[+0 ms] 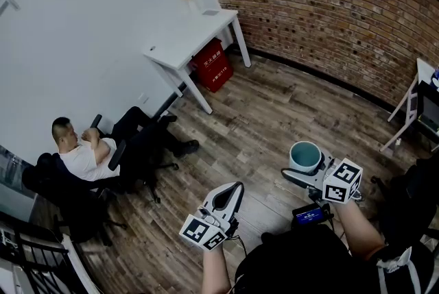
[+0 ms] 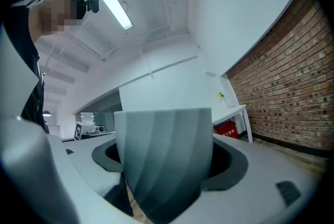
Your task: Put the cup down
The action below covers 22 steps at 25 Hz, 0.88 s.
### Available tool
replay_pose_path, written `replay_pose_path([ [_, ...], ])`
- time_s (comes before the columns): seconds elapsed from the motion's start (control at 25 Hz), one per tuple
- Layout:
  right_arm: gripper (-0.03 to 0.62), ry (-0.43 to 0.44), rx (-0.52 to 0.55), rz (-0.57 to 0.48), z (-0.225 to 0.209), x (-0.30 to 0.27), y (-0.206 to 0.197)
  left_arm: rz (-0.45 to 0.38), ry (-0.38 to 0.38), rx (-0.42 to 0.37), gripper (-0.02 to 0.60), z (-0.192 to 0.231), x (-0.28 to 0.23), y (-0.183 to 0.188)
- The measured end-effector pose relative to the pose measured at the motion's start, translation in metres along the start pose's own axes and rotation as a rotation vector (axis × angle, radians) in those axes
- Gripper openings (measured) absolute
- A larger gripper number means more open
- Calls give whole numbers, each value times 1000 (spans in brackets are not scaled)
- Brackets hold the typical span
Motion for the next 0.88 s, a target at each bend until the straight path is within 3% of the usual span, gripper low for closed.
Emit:
replay_pose_path([
  [0.88,403,-5,-12,10,-17,11,-2,26,3,-3,8,-2,-18,-6],
])
Point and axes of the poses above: the fingertips, and each gripper's own axes: x backward along the fingers, z to its left, y out of its top, the point moved 6 cm from there along x, backward along the fingers, and after that the axes turned 6 degrees about y, right-handed, at the moved point
